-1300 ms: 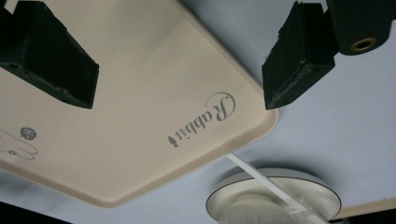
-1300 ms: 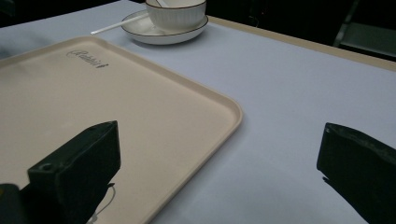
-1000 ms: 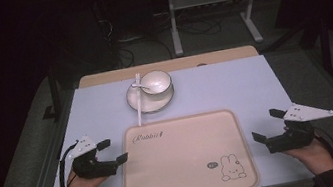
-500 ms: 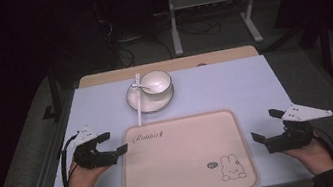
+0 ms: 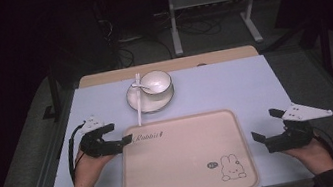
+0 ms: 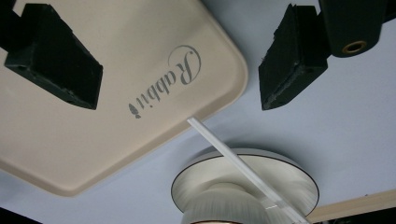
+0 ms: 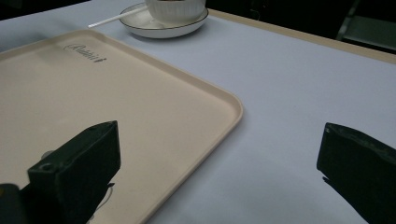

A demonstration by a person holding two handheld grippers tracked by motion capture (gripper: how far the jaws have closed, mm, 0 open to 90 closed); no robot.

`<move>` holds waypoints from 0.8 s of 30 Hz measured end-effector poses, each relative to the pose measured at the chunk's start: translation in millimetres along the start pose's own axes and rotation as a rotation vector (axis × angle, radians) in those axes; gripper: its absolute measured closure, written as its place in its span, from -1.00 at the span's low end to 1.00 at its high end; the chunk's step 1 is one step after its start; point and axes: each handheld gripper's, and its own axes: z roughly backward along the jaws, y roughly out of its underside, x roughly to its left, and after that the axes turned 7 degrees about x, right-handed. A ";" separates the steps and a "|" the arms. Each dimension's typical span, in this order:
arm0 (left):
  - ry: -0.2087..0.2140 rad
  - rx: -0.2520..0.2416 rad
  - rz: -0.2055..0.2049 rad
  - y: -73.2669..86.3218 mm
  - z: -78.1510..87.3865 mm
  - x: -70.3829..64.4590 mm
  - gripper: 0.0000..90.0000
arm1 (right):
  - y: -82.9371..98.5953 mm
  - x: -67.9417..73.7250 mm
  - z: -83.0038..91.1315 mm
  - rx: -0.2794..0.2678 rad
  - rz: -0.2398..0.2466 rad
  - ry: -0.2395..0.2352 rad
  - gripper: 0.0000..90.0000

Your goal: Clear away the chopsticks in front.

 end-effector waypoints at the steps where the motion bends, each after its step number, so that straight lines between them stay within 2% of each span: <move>1: -0.002 0.001 -0.001 -2.8 -2.7 1.2 -0.71 | 0.0 -0.1 0.0 -0.001 0.000 0.001 -1.00; 10: -0.028 0.018 0.006 -13.5 -13.7 6.0 -0.70 | -0.2 0.4 -1.1 0.004 0.006 -0.001 -1.00; 16: -0.039 0.014 0.007 -27.9 -22.6 10.4 -0.69 | -0.3 0.3 -1.2 0.004 0.006 -0.002 -1.00; 24: -0.050 0.038 0.007 -40.9 -36.6 15.1 -0.68 | -0.3 -0.2 -1.2 0.000 0.004 -0.003 -1.00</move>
